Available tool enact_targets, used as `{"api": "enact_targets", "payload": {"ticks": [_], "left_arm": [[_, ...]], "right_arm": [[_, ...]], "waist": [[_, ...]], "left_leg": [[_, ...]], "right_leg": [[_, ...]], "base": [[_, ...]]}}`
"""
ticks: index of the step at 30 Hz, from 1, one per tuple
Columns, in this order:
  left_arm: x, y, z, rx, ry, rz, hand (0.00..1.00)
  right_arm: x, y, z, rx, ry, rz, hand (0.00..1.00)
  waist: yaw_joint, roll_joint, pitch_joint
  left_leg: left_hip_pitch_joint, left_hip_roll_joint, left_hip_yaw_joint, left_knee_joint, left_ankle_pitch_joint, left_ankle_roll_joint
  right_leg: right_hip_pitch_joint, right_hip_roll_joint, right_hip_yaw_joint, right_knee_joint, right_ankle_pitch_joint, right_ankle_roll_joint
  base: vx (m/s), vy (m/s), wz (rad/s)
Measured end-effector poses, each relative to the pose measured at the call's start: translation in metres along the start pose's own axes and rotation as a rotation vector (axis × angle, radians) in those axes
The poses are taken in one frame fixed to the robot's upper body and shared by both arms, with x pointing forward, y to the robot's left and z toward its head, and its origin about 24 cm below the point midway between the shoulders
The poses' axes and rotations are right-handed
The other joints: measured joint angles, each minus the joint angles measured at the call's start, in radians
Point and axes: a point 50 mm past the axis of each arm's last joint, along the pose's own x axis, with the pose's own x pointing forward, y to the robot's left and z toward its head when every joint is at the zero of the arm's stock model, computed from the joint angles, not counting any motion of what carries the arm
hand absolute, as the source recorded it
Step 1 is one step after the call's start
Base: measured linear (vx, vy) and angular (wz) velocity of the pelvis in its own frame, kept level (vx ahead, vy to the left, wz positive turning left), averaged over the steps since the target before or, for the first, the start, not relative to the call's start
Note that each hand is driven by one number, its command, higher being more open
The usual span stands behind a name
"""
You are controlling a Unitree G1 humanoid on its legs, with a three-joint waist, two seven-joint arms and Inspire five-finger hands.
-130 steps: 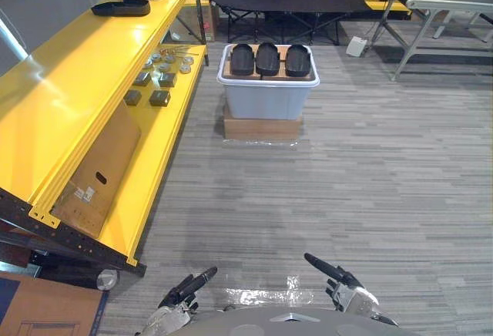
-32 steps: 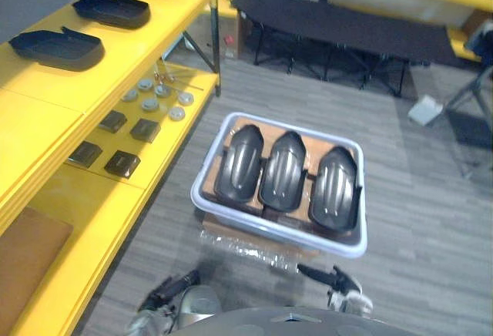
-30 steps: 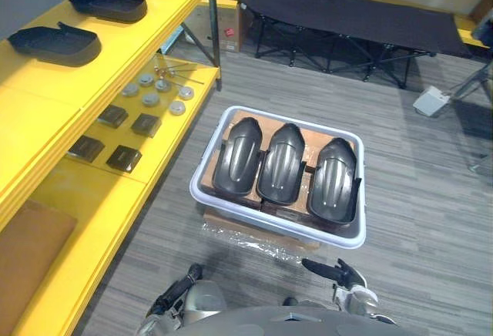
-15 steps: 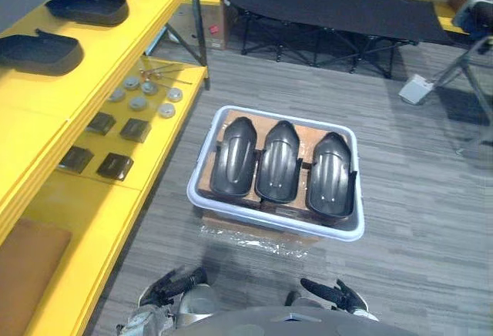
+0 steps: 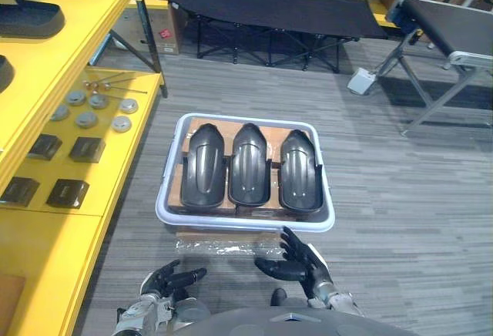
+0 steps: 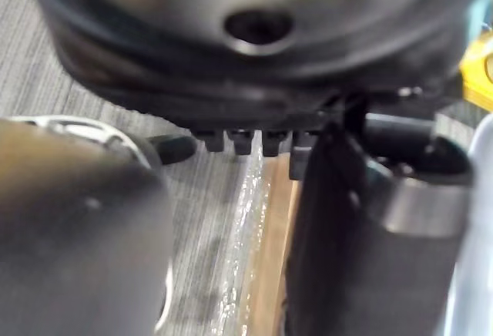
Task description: Walk over and take three plastic housings, then place them on the shelf
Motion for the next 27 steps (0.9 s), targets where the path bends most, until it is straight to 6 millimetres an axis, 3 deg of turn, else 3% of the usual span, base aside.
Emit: {"api": "enact_targets", "payload": {"ticks": [2, 6, 12, 14, 16, 18, 20, 24, 27], "left_arm": [[0.0, -0.002, -0.002, 0.008, 0.005, -0.002, 1.0], [-0.001, -0.001, -0.009, -0.031, 0.026, 0.022, 1.0], [-0.003, 0.001, -0.012, -0.05, 0.01, 0.039, 1.0], [-0.005, 0.002, -0.014, -0.062, -0.005, 0.04, 1.0], [-0.006, -0.004, -0.013, -0.092, -0.034, 0.023, 1.0], [-0.007, -0.006, -0.002, -0.102, -0.102, 0.003, 1.0], [-0.007, -0.009, 0.017, -0.099, -0.19, -0.014, 1.0], [-0.006, -0.012, 0.052, -0.095, -0.322, -0.011, 1.0], [-0.007, -0.017, 0.071, -0.105, -0.394, -0.025, 1.0]], "right_arm": [[-0.004, 0.014, 0.032, -0.012, -0.128, 0.087, 1.0], [-0.015, 0.025, 0.074, 0.007, -0.314, 0.129, 1.0], [-0.012, 0.014, 0.087, 0.019, -0.325, -0.045, 1.0], [-0.009, -0.005, 0.087, 0.032, -0.308, -0.169, 1.0], [-0.013, -0.037, 0.09, 0.056, -0.32, -0.35, 1.0], [-0.013, -0.069, 0.108, 0.056, -0.389, -0.518, 1.0], [-0.008, -0.092, 0.134, 0.07, -0.488, -0.634, 1.0], [0.002, -0.115, 0.157, 0.118, -0.561, -0.8, 1.0], [0.004, -0.124, 0.187, 0.141, -0.653, -0.893, 1.0]], "waist": [[-0.005, 0.006, -0.003], [-0.007, 0.005, -0.012], [-0.004, 0.014, -0.015], [-0.003, 0.023, -0.009], [-0.004, 0.037, 0.002], [-0.001, 0.048, 0.025], [0.003, 0.045, 0.098], [0.03, 0.006, 0.198], [0.053, 0.007, 0.259]], "left_leg": [[0.02, 0.007, 0.023, -0.011, 0.002, 0.002], [0.056, -0.002, 0.039, -0.053, 0.02, 0.008], [0.084, -0.022, 0.037, -0.135, 0.071, 0.003], [0.078, -0.023, 0.033, -0.135, 0.08, 0.007], [0.045, -0.017, 0.007, -0.135, 0.095, 0.01], [-0.023, -0.013, -0.018, -0.135, 0.111, 0.007], [-0.089, 0.001, -0.023, -0.135, 0.139, 0.008], [-0.174, 0.004, -0.048, -0.131, 0.177, 0.019], [-0.204, 0.0, -0.055, -0.131, 0.188, 0.023]], "right_leg": [[-0.001, 0.01, -0.001, -0.002, 0.03, -0.009], [0.015, 0.011, -0.01, -0.015, 0.053, -0.018], [0.022, 0.009, -0.014, -0.033, 0.041, -0.032], [0.021, 0.006, -0.023, -0.033, 0.018, -0.03], [-0.008, 0.012, -0.039, -0.029, 0.003, -0.036], [-0.079, 0.013, -0.035, -0.016, 0.001, -0.035], [-0.14, 0.026, -0.034, -0.016, 0.004, -0.033], [-0.204, 0.042, -0.034, -0.046, 0.081, -0.033], [-0.222, 0.043, -0.035, -0.068, 0.119, -0.046]], "base": [[-0.05, 0.016, -0.26], [-0.06, 0.019, -0.1], [-0.09, -0.005, 0.02], [-0.12, -0.045, 0.06], [-0.13, -0.045, 0.22], [-0.15, -0.022, 0.1], [-0.14, -0.019, -0.07], [-0.1, -0.031, 0.02], [-0.01, -0.009, 0.03]]}}
